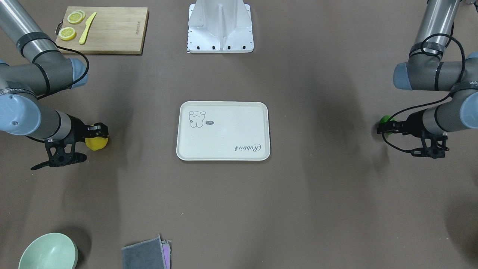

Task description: Place all lemons on tray

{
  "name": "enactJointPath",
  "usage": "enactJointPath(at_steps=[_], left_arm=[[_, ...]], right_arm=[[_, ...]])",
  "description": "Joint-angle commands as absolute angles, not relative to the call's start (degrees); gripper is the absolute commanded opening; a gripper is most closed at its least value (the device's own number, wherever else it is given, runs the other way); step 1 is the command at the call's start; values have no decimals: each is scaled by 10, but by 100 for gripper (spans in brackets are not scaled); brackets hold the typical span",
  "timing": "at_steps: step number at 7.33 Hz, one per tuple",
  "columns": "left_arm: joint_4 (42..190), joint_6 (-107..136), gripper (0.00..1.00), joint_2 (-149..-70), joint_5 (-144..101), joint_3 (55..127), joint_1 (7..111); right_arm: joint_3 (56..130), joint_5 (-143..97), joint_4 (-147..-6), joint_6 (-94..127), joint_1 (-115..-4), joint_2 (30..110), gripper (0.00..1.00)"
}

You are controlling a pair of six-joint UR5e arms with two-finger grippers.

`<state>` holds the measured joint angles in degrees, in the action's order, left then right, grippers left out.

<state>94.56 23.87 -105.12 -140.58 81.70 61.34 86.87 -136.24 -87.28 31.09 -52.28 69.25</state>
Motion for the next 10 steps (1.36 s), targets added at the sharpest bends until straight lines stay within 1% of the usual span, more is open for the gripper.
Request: enactJointPath(at_steps=[1,2,4,5,6,9,10], left_arm=[[947,236,98,-1042,-1408,820,608],[944,236,98,-1039,-1408,823,607],[945,236,98,-1030,-1408,825,606],[945,236,98,-1027,-1408,825,602],[944,236,98,-1027,-1408,825,596],[937,236,98,-1026,-1410,821,583],[937,236,93,-1025,-1410,818,579]], right_arm=[[872,-1367,-873,315,-528,649,11],[872,-1368,-874,349,-523,622,11],[867,-1392,-865,503,-498,566,11],[865,-1394,-839,551,-482,556,11],[860,-1394,-807,568,-460,550,12],[798,-1389,-739,568,-432,505,12],[781,-1388,-727,567,-430,500,14]])
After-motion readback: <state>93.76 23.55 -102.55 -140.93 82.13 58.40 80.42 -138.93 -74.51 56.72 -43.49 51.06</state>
